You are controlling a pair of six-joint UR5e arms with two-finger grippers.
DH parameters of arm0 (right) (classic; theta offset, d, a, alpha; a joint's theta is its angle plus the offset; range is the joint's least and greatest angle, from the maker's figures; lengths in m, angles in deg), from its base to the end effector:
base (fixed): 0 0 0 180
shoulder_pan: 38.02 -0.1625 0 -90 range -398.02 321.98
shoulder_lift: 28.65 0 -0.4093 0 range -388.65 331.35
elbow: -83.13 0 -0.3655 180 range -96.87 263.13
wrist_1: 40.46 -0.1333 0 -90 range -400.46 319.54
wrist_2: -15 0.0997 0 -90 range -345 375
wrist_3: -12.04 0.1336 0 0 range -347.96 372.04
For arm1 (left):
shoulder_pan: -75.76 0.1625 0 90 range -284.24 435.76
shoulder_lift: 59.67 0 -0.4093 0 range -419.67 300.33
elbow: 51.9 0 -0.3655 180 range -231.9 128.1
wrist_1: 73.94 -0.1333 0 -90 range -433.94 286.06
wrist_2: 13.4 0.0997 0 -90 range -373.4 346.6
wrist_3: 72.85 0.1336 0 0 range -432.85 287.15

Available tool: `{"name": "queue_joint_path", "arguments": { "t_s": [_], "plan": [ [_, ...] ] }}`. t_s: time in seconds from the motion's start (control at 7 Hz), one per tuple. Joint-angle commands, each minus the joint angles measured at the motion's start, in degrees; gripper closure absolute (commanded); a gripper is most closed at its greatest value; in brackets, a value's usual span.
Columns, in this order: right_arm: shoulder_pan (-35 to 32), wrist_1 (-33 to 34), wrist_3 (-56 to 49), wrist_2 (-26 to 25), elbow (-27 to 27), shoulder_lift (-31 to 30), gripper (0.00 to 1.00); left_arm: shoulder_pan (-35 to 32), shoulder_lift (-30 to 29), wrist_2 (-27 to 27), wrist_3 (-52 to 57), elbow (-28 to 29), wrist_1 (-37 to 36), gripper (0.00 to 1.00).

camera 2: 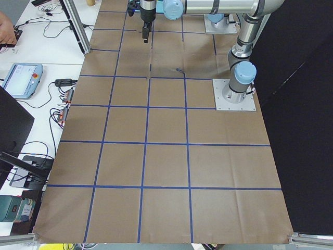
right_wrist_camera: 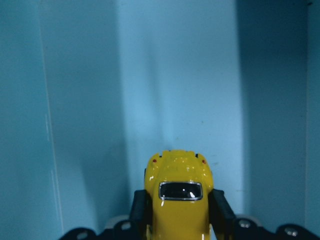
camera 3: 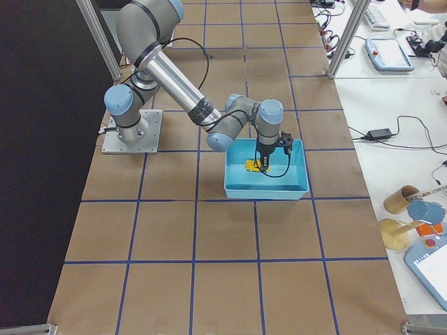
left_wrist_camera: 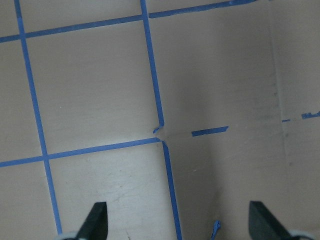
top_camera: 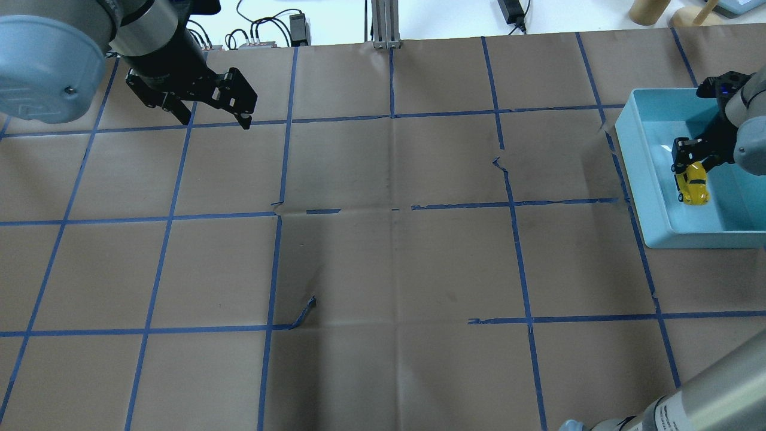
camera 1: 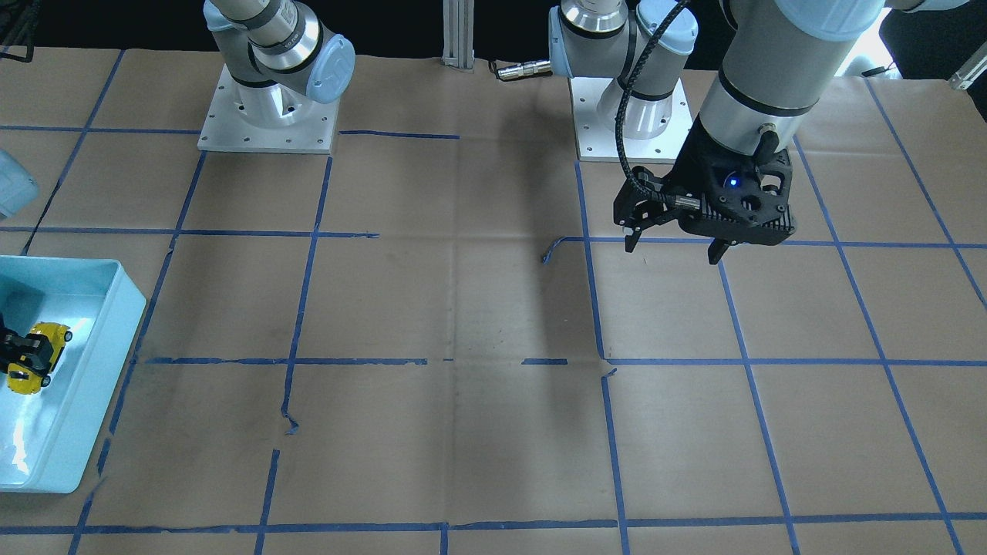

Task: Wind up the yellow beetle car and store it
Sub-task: 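Carry the car into the light-blue bin and lower it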

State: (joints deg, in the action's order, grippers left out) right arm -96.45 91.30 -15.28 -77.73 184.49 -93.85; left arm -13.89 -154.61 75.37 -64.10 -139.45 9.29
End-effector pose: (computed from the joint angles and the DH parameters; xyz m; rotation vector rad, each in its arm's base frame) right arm -0.1950 -0.5598 0.1953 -0.1167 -3.0484 0.0942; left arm -0.1331 -0.5106 0.4286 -0.2300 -3.1154 0.1190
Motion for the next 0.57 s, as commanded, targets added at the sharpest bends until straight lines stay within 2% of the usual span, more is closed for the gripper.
{"name": "queue_joint_path", "arguments": {
  "t_s": [0.0, 0.14, 0.43],
  "plan": [
    [0.1, 0.1, -2.6, -0.2, 0.3, -1.1, 0.08, 0.0, -0.1, 0.0, 0.0, 0.5, 0.0, 0.00],
    [0.1, -0.6, -2.8, -0.6, 0.3, -1.5, 0.01, 0.0, -0.3, 0.0, 0.0, 0.6, 0.0, 0.00],
    [0.1, -4.3, -3.0, 0.0, -0.3, -3.7, 0.00, 0.0, -0.3, -0.1, 0.0, 0.7, 0.0, 0.00]
  ]
}}
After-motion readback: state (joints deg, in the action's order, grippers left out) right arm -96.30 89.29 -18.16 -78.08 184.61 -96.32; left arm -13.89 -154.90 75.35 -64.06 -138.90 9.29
